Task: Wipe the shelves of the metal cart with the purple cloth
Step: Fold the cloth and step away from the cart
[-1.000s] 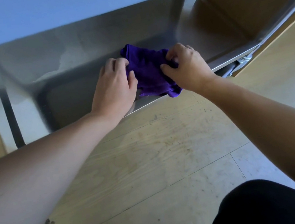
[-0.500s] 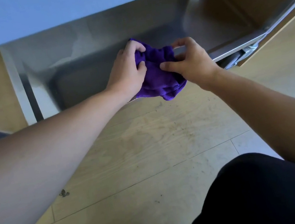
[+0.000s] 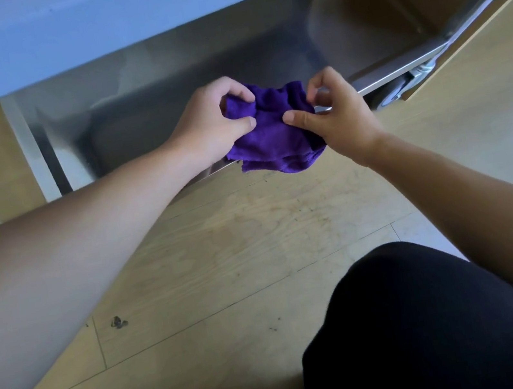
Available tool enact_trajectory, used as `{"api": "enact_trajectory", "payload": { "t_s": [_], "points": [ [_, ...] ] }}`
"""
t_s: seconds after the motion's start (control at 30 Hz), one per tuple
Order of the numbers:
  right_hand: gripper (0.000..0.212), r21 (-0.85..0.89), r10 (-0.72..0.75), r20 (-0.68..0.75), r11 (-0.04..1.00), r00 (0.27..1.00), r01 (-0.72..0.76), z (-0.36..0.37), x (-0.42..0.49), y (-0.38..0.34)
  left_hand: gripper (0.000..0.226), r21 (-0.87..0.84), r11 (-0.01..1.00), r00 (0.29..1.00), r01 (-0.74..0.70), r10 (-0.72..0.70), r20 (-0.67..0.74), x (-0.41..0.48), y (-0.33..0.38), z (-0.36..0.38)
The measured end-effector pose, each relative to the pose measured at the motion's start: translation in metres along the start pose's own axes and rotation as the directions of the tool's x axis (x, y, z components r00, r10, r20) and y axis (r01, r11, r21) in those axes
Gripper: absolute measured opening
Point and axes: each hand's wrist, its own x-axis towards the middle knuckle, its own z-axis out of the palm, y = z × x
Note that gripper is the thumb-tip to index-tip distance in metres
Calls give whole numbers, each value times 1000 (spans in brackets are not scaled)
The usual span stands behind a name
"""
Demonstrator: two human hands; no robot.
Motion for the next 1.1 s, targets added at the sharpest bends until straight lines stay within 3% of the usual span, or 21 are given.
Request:
{"api": "enact_trajectory", "payload": {
  "t_s": [0.13,0.23,0.53,0.77,0.9,1.03,1.1],
  "points": [
    [35,-145,-49,25,988,998,52,-3,-12,-3,23,373,897,972,-236,222,81,-19,10,2],
    [31,-160,19,36,987,999,-13,-5,-31,-17,23,482,825,955,-295,252,155,-46,24,-2],
    [21,-23,247,167,969,955,-246,-49,-165,-136,25,373,920,992,-124,105,72,-185,152,-48],
    [18,96,242,163,961,956,-259,-127,-273,-312,25,295,951,995,-95,85,48,-292,342,-122],
    [25,280,227,155,923,961,-263,-174,-311,-416,24,234,964,991,-128,133,-9,-320,447,-171],
    [32,372,212,126,895,969,-244,-199,-323,-489,9,187,967,979,-170,187,-79,-326,507,-208],
    [32,373,210,82,900,974,-225,-206,-324,-514,11,152,983,985,-104,123,-118,-324,519,-221]
  ]
}}
